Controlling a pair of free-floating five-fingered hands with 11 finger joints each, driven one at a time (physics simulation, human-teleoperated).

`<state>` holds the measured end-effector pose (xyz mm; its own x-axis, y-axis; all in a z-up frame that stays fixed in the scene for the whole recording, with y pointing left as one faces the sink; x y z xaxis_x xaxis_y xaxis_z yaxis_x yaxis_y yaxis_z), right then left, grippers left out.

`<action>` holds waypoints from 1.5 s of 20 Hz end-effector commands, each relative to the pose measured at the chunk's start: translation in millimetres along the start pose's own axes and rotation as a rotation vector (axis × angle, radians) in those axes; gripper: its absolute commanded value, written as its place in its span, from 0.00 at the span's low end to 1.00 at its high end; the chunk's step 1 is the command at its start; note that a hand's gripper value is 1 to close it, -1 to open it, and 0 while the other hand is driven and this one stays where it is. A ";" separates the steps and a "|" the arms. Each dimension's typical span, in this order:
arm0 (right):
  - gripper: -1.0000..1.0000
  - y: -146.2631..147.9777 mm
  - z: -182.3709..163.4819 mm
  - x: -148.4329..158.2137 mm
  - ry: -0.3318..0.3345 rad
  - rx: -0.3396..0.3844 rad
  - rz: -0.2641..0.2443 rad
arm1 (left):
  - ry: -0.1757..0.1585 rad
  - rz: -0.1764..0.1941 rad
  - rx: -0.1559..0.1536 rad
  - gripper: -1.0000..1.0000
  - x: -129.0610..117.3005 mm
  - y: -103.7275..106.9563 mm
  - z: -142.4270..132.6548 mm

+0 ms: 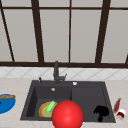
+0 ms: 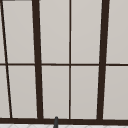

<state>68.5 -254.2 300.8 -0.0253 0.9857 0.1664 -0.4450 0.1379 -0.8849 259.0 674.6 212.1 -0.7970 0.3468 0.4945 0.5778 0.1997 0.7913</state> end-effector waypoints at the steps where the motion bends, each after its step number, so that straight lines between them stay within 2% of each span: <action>1: 0.50 0.0 0.0 0.0 0.000 0.000 0.000 | 0.027 0.018 -0.030 1.00 -0.7 6.8 -26.4; 8: 0.50 0.0 0.0 0.0 0.000 0.000 0.000 | 0.036 -0.008 -0.025 1.00 -10.2 17.6 -69.5; 9: 0.50 0.0 0.0 0.0 0.000 0.000 0.000 | 0.053 -0.014 0.009 1.00 -15.9 17.5 -67.1; 14: 0.50 0.0 0.0 0.0 0.000 0.000 0.000 | 0.045 -0.011 -0.007 1.00 -30.7 23.5 -93.4; 15: 0.50 0.0 0.0 0.0 0.000 0.000 0.000 | 0.067 -0.022 0.017 1.00 -31.3 22.0 -89.1; 16: 0.50 0.0 0.0 0.0 0.000 0.000 0.000 | 0.056 0.008 0.008 1.00 -32.6 23.2 -89.8; 17: 0.50 0.0 0.0 0.0 0.000 0.000 0.000 | 0.012 -0.001 -0.008 1.00 -27.0 21.5 -86.8; 19: 0.50 0.0 0.0 0.0 0.000 0.000 0.000 | 0.015 0.000 -0.014 1.00 -31.7 19.8 -98.6; 21: 0.50 0.0 0.0 0.0 0.000 0.000 0.000 | 0.035 0.003 -0.033 1.00 -38.6 18.9 -115.1; 30: 0.50 0.0 0.0 0.0 0.000 0.000 0.000 | 0.043 0.003 -0.039 1.00 -60.1 9.4 -161.7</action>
<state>68.5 -254.2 300.8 -0.0253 0.9857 0.1664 -0.4450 0.1379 -0.8849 283.3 526.6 247.9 -0.8013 0.3242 0.5028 0.5745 0.1823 0.7980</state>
